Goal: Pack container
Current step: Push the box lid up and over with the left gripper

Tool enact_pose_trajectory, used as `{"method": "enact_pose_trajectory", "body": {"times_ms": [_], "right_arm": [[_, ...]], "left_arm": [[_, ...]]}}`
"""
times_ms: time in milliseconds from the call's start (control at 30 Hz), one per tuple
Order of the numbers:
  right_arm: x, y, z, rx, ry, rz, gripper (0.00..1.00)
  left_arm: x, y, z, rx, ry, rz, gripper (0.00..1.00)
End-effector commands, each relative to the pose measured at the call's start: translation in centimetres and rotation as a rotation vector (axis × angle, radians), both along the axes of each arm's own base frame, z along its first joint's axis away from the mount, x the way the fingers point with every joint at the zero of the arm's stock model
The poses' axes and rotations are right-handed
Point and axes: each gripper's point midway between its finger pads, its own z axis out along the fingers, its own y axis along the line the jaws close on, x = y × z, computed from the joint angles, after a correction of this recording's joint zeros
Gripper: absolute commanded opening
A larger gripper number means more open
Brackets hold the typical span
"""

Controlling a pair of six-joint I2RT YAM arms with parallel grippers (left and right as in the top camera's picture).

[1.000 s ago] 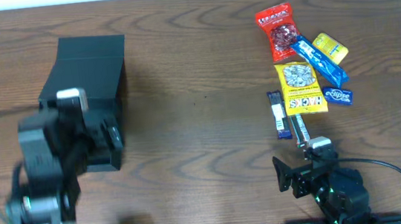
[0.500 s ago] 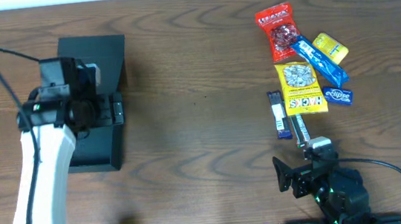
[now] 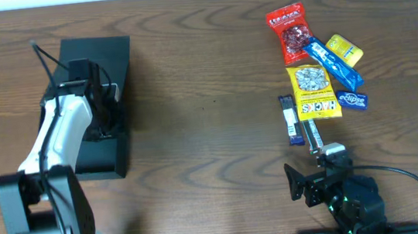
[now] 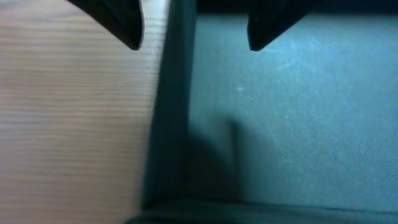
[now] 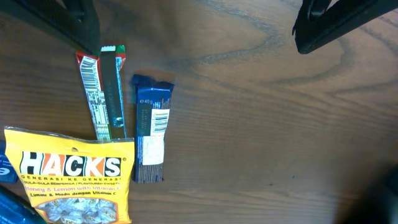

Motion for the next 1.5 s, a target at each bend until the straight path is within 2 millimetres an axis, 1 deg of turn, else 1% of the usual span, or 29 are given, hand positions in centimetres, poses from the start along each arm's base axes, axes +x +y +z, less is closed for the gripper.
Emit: {"method": "enact_pose_trajectory", "body": {"times_ms": [0, 33, 67, 133, 167, 300, 367, 433, 567, 667, 767, 867, 900, 1000, 1100, 1233, 1367, 1467], "right_arm": [[0.0, -0.1, -0.1, 0.007, 0.002, -0.007, 0.99], [0.0, -0.1, -0.1, 0.008, 0.002, -0.008, 0.99], [0.0, -0.1, -0.1, 0.008, 0.002, -0.008, 0.99], [0.0, -0.1, -0.1, 0.008, 0.002, -0.008, 0.99], [0.0, -0.1, -0.1, 0.008, 0.002, -0.008, 0.99], [0.0, -0.1, -0.1, 0.008, 0.002, -0.008, 0.99], [0.0, -0.1, -0.1, 0.008, 0.002, -0.008, 0.99], [0.0, -0.1, -0.1, 0.007, 0.002, -0.007, 0.99], [0.0, -0.1, -0.1, 0.008, 0.002, -0.008, 0.99], [0.0, -0.1, -0.1, 0.008, 0.002, -0.008, 0.99], [0.0, -0.1, -0.1, 0.008, 0.002, -0.007, 0.99], [0.0, -0.1, -0.1, 0.008, 0.002, -0.008, 0.99], [0.0, -0.1, -0.1, 0.008, 0.002, -0.008, 0.99], [0.0, -0.1, -0.1, 0.008, 0.002, -0.007, 0.99], [0.0, -0.1, -0.1, 0.007, 0.002, -0.007, 0.99], [0.0, -0.1, -0.1, 0.008, 0.002, -0.008, 0.99], [0.0, -0.1, -0.1, 0.008, 0.002, -0.008, 0.99], [0.0, -0.1, -0.1, 0.008, 0.002, -0.008, 0.99]], "left_arm": [[0.6, 0.6, -1.3, 0.054, 0.024, -0.020, 0.40], [0.6, 0.5, -1.5, 0.054, 0.028, -0.024, 0.35], [0.7, 0.3, -1.9, 0.054, 0.031, -0.030, 0.24], [1.1, -0.1, -2.2, 0.054, 0.024, -0.030, 0.09], [1.4, -0.4, -2.3, 0.053, 0.012, -0.027, 0.06], [2.6, -1.7, -2.1, 0.047, -0.039, -0.023, 0.06], [3.2, -3.1, -2.1, 0.021, -0.063, -0.019, 0.06], [3.9, -5.2, -1.9, -0.028, -0.096, -0.018, 0.06], [5.3, -8.6, -1.4, -0.058, -0.171, -0.022, 0.06], [6.1, -11.9, -0.9, -0.099, -0.227, -0.046, 0.06], [6.6, -15.5, 0.0, -0.181, -0.264, -0.045, 0.06], [7.1, -18.7, 1.2, -0.262, -0.299, -0.017, 0.06], [7.2, -19.4, 1.5, -0.278, -0.309, -0.005, 0.06], [7.2, -22.0, 2.3, -0.329, -0.326, 0.035, 0.05], [6.3, -24.1, 2.6, -0.377, -0.296, 0.118, 0.06], [5.2, -27.4, 3.0, -0.412, -0.312, 0.070, 0.06], [4.5, -29.6, 3.5, -0.435, -0.338, 0.086, 0.06], [4.9, -30.3, 4.1, -0.461, -0.364, 0.078, 0.06]]}}
